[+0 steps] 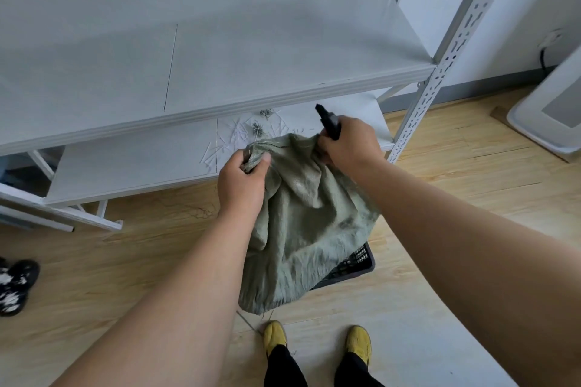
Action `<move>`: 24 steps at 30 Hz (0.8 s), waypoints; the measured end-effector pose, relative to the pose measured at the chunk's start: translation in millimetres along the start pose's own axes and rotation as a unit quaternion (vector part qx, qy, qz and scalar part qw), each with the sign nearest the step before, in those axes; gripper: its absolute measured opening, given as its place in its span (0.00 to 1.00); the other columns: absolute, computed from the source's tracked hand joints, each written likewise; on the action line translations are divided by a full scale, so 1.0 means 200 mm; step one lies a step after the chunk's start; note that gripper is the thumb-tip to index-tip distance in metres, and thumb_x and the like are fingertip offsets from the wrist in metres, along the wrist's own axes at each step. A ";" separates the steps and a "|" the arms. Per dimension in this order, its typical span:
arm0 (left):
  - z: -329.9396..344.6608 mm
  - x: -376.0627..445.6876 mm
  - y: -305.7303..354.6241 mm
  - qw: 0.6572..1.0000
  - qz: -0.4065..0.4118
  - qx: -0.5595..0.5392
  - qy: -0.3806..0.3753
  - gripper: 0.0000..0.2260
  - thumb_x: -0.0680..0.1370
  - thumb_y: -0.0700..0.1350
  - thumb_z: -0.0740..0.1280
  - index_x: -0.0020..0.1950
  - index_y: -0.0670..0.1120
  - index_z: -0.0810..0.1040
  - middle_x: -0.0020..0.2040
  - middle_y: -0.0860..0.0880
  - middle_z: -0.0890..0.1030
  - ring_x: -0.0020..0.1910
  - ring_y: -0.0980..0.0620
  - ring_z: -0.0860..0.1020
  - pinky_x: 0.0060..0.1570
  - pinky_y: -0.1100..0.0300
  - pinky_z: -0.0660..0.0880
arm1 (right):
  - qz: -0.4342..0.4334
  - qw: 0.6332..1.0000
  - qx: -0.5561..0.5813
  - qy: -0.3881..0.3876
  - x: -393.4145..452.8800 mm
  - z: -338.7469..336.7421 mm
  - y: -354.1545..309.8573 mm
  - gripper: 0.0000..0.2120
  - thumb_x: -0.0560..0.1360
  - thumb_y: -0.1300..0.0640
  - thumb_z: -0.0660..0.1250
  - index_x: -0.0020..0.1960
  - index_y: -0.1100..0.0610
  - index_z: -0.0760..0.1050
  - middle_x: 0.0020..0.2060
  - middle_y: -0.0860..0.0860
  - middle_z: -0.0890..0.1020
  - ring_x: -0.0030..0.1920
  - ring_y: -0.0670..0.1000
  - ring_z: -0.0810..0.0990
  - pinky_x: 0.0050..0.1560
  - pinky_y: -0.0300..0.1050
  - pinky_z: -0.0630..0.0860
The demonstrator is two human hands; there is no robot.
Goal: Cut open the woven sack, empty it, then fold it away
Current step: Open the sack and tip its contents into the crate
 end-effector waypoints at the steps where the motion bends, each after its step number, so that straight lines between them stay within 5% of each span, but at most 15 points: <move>1: 0.00 0.00 0.00 1.000 -0.002 -0.002 0.004 0.04 0.76 0.49 0.70 0.45 0.50 0.77 0.40 0.57 0.79 0.41 0.53 0.78 0.44 0.60 0.71 | 0.002 1.000 0.006 0.019 0.00 -0.01 0.01 0.07 0.75 0.55 0.65 0.50 0.57 0.77 0.42 0.54 0.82 0.46 0.57 0.79 0.44 0.49 0.76; 3: 0.01 0.01 0.01 1.000 -0.008 -0.015 0.018 0.05 0.76 0.49 0.70 0.46 0.49 0.77 0.41 0.56 0.80 0.43 0.53 0.79 0.44 0.60 0.72 | -0.001 0.998 0.040 0.055 0.01 -0.02 0.01 0.07 0.76 0.55 0.65 0.49 0.57 0.76 0.41 0.53 0.82 0.43 0.55 0.78 0.43 0.49 0.75; 5: 0.01 0.01 0.02 1.000 -0.009 0.004 0.026 0.07 0.75 0.48 0.70 0.50 0.49 0.77 0.44 0.56 0.80 0.48 0.51 0.80 0.45 0.61 0.71 | 0.011 1.000 0.014 -0.006 0.00 -0.01 0.03 0.05 0.75 0.55 0.66 0.48 0.55 0.76 0.40 0.52 0.81 0.43 0.55 0.79 0.43 0.48 0.77; 9: 0.05 0.00 0.07 0.997 0.035 0.044 -0.050 0.31 0.72 0.48 0.74 0.71 0.56 0.65 0.61 0.56 0.69 0.59 0.58 0.70 0.53 0.69 0.66 | -0.029 0.998 0.012 -0.055 -0.01 0.00 0.00 0.04 0.72 0.56 0.69 0.47 0.53 0.79 0.41 0.50 0.83 0.43 0.52 0.79 0.45 0.46 0.76; 11: 0.10 -0.02 0.09 0.982 0.112 0.122 -0.087 0.39 0.70 0.49 0.76 0.75 0.58 0.60 0.64 0.52 0.66 0.62 0.57 0.67 0.59 0.65 0.64 | -0.071 0.992 0.004 -0.107 -0.02 0.00 -0.05 0.03 0.71 0.57 0.71 0.44 0.51 0.79 0.38 0.49 0.81 0.41 0.51 0.79 0.43 0.44 0.75; 15: 0.19 -0.03 0.13 0.954 0.147 0.216 -0.149 0.24 0.70 0.50 0.75 0.64 0.54 0.73 0.62 0.52 0.67 0.58 0.51 0.73 0.56 0.60 0.70 | -0.075 0.988 0.002 -0.136 -0.03 0.00 -0.03 0.10 0.70 0.57 0.72 0.36 0.49 0.72 0.31 0.44 0.75 0.35 0.48 0.75 0.32 0.35 0.68; 17: 0.20 0.00 0.15 0.953 0.135 0.238 -0.133 0.14 0.73 0.50 0.72 0.57 0.51 0.78 0.57 0.51 0.71 0.50 0.51 0.74 0.49 0.58 0.71 | -0.064 0.990 0.063 -0.110 -0.05 -0.01 0.01 0.06 0.69 0.56 0.74 0.41 0.51 0.77 0.33 0.42 0.77 0.36 0.44 0.75 0.32 0.29 0.67; 19: 0.20 0.02 0.16 0.958 0.133 0.237 -0.096 0.07 0.74 0.47 0.71 0.50 0.48 0.80 0.53 0.49 0.74 0.47 0.50 0.75 0.43 0.60 0.68 | -0.055 0.990 0.100 -0.084 -0.06 -0.01 0.06 0.12 0.68 0.53 0.76 0.49 0.52 0.78 0.40 0.44 0.79 0.41 0.44 0.76 0.38 0.32 0.69; 22: 0.17 0.04 0.16 0.966 0.114 0.216 -0.083 0.10 0.73 0.48 0.73 0.52 0.46 0.80 0.52 0.50 0.73 0.47 0.52 0.72 0.47 0.62 0.65 | -0.006 0.993 -0.039 -0.112 -0.08 0.02 0.24 0.22 0.67 0.50 0.77 0.57 0.52 0.75 0.49 0.48 0.75 0.45 0.49 0.74 0.45 0.43 0.71; 24: 0.13 0.06 0.16 0.962 0.113 0.229 -0.101 0.13 0.73 0.48 0.73 0.55 0.46 0.80 0.53 0.51 0.71 0.48 0.53 0.71 0.49 0.63 0.64 | 0.061 0.986 -0.116 -0.105 -0.10 0.00 0.36 0.12 0.72 0.53 0.72 0.54 0.52 0.75 0.45 0.49 0.77 0.43 0.51 0.77 0.39 0.42 0.72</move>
Point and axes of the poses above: each hand's wrist, its own x-axis towards the middle knuckle, its own z-axis out of the palm, y = z × x, the point moved 1 cm from there along x, towards the middle knuckle
